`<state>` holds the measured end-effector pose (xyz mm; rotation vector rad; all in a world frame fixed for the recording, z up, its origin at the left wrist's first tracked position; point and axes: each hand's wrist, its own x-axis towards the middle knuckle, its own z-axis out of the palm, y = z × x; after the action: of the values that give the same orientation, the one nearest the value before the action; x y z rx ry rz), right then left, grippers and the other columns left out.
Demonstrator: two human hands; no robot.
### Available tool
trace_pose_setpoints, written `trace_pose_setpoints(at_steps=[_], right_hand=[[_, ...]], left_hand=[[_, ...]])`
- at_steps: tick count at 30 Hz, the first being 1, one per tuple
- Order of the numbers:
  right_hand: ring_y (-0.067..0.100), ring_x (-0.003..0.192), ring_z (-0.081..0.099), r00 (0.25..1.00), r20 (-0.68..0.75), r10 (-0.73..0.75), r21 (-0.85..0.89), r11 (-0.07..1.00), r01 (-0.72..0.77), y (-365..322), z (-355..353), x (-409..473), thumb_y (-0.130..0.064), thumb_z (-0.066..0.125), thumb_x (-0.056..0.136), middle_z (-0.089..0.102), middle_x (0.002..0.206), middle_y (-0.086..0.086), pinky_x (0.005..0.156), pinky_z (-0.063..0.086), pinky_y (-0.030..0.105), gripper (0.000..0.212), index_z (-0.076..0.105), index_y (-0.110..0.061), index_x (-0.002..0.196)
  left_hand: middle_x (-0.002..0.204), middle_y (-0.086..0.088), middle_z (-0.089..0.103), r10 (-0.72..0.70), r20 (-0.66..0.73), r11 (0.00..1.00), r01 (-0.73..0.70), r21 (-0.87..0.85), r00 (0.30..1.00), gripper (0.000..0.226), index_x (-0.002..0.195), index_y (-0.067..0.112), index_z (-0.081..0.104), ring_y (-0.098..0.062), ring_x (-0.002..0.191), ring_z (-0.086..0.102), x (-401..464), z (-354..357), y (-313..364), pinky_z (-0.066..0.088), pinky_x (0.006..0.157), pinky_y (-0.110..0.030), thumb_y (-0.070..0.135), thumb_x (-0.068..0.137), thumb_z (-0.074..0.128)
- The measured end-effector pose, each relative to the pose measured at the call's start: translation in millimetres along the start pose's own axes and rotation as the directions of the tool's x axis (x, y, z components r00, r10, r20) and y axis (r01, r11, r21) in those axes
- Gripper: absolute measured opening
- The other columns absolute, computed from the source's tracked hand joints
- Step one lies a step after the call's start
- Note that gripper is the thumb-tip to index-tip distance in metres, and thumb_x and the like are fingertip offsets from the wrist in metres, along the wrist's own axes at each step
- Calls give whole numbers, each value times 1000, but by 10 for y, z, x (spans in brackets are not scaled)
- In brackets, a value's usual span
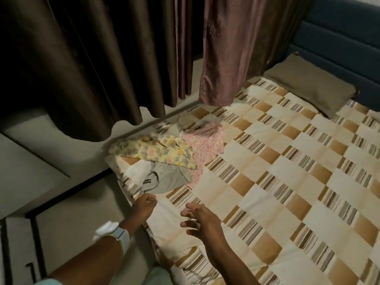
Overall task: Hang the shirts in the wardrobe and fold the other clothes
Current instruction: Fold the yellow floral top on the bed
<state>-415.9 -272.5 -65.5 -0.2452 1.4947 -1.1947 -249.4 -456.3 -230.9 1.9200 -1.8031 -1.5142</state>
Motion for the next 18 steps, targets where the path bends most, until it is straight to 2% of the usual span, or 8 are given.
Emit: trace_pose_setpoints(at_steps=[4, 7, 10, 12, 14, 15, 16, 18], right_hand=[[29, 86, 75, 992, -100, 80, -132, 987, -93, 1, 287, 697, -32, 60, 103, 78, 100, 6, 80, 56, 39, 22, 75, -15, 108], [25, 87, 75, 981, -156, 117, -234, 960, -152, 63, 409, 1163, -22, 58, 104, 78, 99, 3, 77, 55, 36, 18, 75, -18, 105], [19, 85, 75, 968, -200, 153, -304, 930, -209, 230, 559, 1766, -18, 58, 103, 78, 97, 0, 74, 54, 33, 17, 74, -20, 104], [18, 86, 75, 967, -207, 148, -314, 926, -209, 195, 591, 1870, -18, 58, 103, 78, 96, -2, 76, 54, 34, 16, 74, -20, 104], [20, 88, 75, 964, -200, 177, -321, 917, -235, 298, 685, 2129, -17, 58, 103, 79, 97, -3, 77, 54, 35, 15, 73, -19, 106], [20, 89, 75, 961, -200, 193, -319, 914, -250, 356, 719, 2228, -17, 58, 103, 79, 98, -3, 77, 55, 35, 15, 73, -19, 108], [20, 90, 76, 958, -199, 205, -311, 914, -260, 378, 754, 2288, -16, 58, 103, 79, 98, -2, 78, 55, 35, 16, 73, -18, 109], [19, 90, 76, 953, -200, 228, -319, 905, -283, 474, 821, 2430, -15, 57, 103, 79, 100, -2, 78, 55, 35, 18, 73, -19, 110]], left_hand=[[98, -9, 70, -48, 61, 998, 51, -37, 997, 14, 101, 16, 67, -24, 82, 66, 593, -167, 45, 52, 81, -32, 4, 95, 63], [103, -10, 72, -81, 111, 995, 86, -46, 990, 13, 102, 19, 67, -31, 93, 69, 1014, -253, -36, 53, 84, -35, 8, 95, 65], [112, -10, 72, -103, 146, 994, 108, -27, 984, 15, 111, 15, 69, -30, 102, 68, 1660, -319, -179, 50, 87, -33, 14, 97, 65], [110, -11, 71, -93, 151, 988, 110, -109, 984, 16, 114, 11, 67, -28, 96, 67, 1867, -352, -75, 51, 82, -34, 16, 99, 65], [102, -10, 69, -171, 175, 924, 219, -312, 970, 26, 124, 3, 63, -24, 82, 65, 2283, -380, -43, 52, 66, -29, 16, 102, 63], [100, -7, 66, -193, 207, 867, 265, -423, 959, 30, 130, 3, 59, -23, 82, 65, 2471, -367, -51, 52, 65, -28, 17, 103, 61], [104, -5, 65, -210, 225, 808, 298, -508, 952, 29, 132, 7, 57, -26, 91, 66, 2604, -356, -39, 54, 72, -31, 19, 105, 58], [124, -4, 58, -216, 286, 658, 355, -664, 934, 27, 133, 18, 53, -34, 116, 61, 2969, -282, -51, 51, 95, -43, 25, 107, 55]])
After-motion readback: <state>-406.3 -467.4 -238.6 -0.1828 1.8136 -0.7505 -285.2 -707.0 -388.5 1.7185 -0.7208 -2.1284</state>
